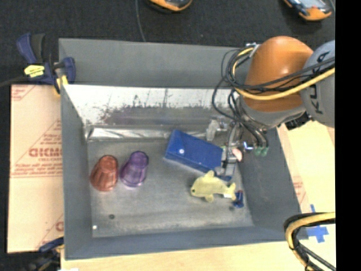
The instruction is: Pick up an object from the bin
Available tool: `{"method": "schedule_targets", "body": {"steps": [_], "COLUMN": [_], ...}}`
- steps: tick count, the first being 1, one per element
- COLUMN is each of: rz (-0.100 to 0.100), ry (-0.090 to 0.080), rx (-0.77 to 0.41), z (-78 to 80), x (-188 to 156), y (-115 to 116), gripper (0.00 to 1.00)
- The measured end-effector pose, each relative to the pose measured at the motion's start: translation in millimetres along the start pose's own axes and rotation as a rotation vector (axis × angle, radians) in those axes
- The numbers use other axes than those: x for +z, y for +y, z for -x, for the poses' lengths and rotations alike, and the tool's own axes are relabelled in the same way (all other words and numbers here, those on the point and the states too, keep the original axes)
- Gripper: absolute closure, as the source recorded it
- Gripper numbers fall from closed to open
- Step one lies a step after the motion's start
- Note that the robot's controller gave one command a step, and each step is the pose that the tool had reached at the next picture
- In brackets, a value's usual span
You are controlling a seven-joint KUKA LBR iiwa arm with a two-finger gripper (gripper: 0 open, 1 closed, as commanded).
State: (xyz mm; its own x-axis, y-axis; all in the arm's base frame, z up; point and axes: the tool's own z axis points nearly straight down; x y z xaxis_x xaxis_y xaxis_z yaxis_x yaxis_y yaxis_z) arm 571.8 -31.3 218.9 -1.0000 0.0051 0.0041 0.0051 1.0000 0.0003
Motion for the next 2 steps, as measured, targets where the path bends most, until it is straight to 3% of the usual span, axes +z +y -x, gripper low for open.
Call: {"method": "schedule_targets", "body": {"steps": [1,2], "rz": [-0.001,0.001], "ry": [-0.006,-0.009], "rx": [-0.001,0.149], "z": [0.2,-34.8], "x": [-4,50], "y": [0,-29], "gripper": [0.00,0.00]}}
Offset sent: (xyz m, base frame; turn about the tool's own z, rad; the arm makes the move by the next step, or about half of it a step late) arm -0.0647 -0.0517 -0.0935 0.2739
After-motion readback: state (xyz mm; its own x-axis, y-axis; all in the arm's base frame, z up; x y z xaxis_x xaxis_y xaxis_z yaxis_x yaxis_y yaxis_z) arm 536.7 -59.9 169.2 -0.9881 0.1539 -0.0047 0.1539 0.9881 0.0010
